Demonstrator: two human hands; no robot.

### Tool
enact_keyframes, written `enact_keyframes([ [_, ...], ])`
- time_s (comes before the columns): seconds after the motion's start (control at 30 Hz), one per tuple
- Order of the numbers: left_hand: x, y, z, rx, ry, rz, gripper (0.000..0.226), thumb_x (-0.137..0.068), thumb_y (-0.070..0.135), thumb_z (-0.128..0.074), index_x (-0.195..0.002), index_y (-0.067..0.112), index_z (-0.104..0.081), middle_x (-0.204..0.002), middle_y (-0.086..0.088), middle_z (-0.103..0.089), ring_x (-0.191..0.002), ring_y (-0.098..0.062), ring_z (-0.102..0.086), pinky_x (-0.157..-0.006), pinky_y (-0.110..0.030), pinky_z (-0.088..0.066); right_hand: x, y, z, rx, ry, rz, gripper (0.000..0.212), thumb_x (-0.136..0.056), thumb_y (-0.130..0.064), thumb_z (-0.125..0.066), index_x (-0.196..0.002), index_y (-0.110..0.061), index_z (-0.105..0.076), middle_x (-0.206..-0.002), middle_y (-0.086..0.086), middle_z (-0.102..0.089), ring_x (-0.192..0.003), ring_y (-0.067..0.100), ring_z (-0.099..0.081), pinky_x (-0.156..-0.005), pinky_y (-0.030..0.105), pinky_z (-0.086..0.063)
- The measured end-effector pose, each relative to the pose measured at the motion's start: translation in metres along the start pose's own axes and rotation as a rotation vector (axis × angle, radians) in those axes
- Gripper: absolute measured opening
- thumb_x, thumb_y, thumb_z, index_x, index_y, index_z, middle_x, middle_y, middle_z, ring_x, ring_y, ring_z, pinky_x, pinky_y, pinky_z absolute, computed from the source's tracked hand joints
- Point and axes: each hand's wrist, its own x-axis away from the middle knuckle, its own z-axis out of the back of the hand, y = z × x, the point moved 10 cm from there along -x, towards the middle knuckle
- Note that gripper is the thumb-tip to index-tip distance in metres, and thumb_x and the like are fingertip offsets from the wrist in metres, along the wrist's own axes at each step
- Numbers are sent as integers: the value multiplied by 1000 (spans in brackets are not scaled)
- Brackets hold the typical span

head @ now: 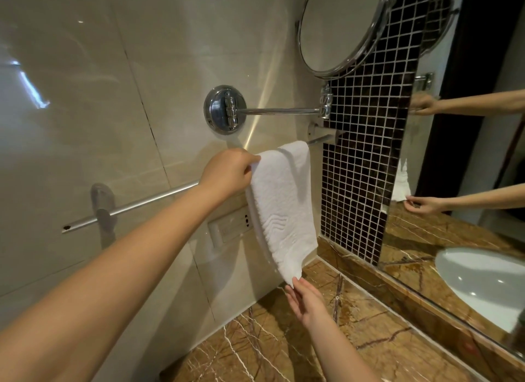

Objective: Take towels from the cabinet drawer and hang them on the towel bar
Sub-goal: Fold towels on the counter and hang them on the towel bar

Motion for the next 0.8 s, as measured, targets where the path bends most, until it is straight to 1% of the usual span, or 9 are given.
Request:
enact_keyframes([
  [0.17, -12, 6, -9, -19, -41, -14, 26, -85, 13, -50, -100, 7, -70, -93, -14, -68, -85, -33, -61, -70, -44, -50, -8, -12, 1, -34, 11, 20, 23, -83, 1, -69, -104, -6, -61, -100, 18, -70, -79, 21, -69, -59, 27, -60],
  [0.3, -20, 12, -15, -10, -38, -31, 28, -87, 15, -48, -103, 7, -69, -93, -13, -67, -84, -32, -60, -70, -45, -50, -13, -21, 2, -49, 15, 26, 20, -84, 3, -67, -101, -6, -61, -98, 16, -70, -83, 22, -68, -61, 28, -60],
  [0.4, -26, 16, -19, -4, -34, -42, 27, -86, 16, -49, -101, 7, -70, -90, -12, -66, -82, -30, -59, -69, -43, -50, -16, -27, 4, -57, 23, 33, 20, -84, 3, -67, -101, -6, -62, -95, 16, -70, -82, 22, -68, -61, 27, -59],
  [0.53, -34, 20, -25, -13, -44, -55, 26, -85, 15, -49, -100, 9, -70, -85, -11, -63, -79, -28, -57, -66, -39, -48, -21, -34, 7, -81, 33, 42, 24, -84, 5, -67, -105, -5, -62, -97, 17, -69, -81, 22, -68, -62, 26, -59],
  [0.67, -42, 24, -30, -16, -34, -69, 27, -84, 12, -50, -102, 10, -70, -87, -13, -65, -83, -32, -58, -70, -43, -48, -27, -42, 8, -70, 42, 54, 29, -83, 3, -68, -110, -4, -62, -103, 18, -70, -85, 22, -69, -67, 29, -60],
  [0.8, -50, 27, -37, -24, -5, -74, 31, -82, 5, -48, -104, 6, -69, -94, -16, -65, -89, -33, -59, -67, -36, -47, -31, -51, 9, -75, 45, 69, 29, -84, 3, -68, -111, -4, -62, -102, 16, -70, -84, 21, -69, -63, 27, -60],
])
